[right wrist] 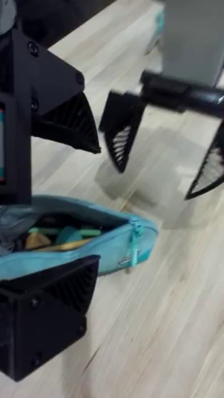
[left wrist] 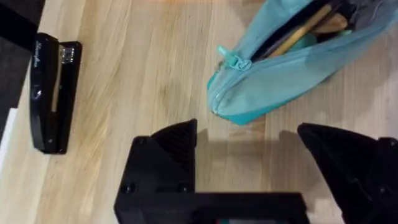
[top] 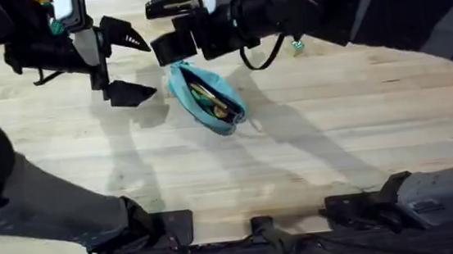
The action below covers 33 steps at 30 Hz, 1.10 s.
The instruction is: Unzip the bag, pick up the pens from the table one at a time and place them inside, then zip the bag closed.
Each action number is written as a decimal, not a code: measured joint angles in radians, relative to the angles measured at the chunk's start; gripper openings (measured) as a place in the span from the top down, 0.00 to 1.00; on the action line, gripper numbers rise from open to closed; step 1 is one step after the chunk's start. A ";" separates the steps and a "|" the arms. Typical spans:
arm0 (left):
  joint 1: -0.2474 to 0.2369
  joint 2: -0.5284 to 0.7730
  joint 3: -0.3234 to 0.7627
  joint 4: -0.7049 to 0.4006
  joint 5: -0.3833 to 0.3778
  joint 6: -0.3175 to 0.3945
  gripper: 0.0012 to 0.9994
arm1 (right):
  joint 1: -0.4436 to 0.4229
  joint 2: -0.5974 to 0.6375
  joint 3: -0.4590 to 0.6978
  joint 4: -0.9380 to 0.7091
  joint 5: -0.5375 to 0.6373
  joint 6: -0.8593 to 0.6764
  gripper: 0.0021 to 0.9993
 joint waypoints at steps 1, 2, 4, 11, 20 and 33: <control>0.000 0.012 0.000 0.002 0.010 0.000 0.01 | 0.000 0.000 0.000 0.008 0.000 0.017 0.00; 0.000 0.021 0.000 0.003 0.018 0.000 0.01 | 0.000 0.000 0.000 0.014 0.000 0.032 0.00; 0.000 0.035 0.000 0.007 0.033 0.000 0.01 | 0.000 0.000 0.000 0.024 0.000 0.060 0.00; 0.000 0.049 0.000 0.009 0.055 0.000 0.01 | 0.000 0.000 0.000 0.032 0.011 0.128 0.00; 0.000 0.049 0.000 0.017 0.057 0.000 0.01 | 0.000 0.056 0.000 0.089 0.099 0.270 0.00; 0.000 0.049 0.000 0.017 0.058 0.000 0.01 | 0.000 0.137 0.000 0.116 0.125 0.400 0.00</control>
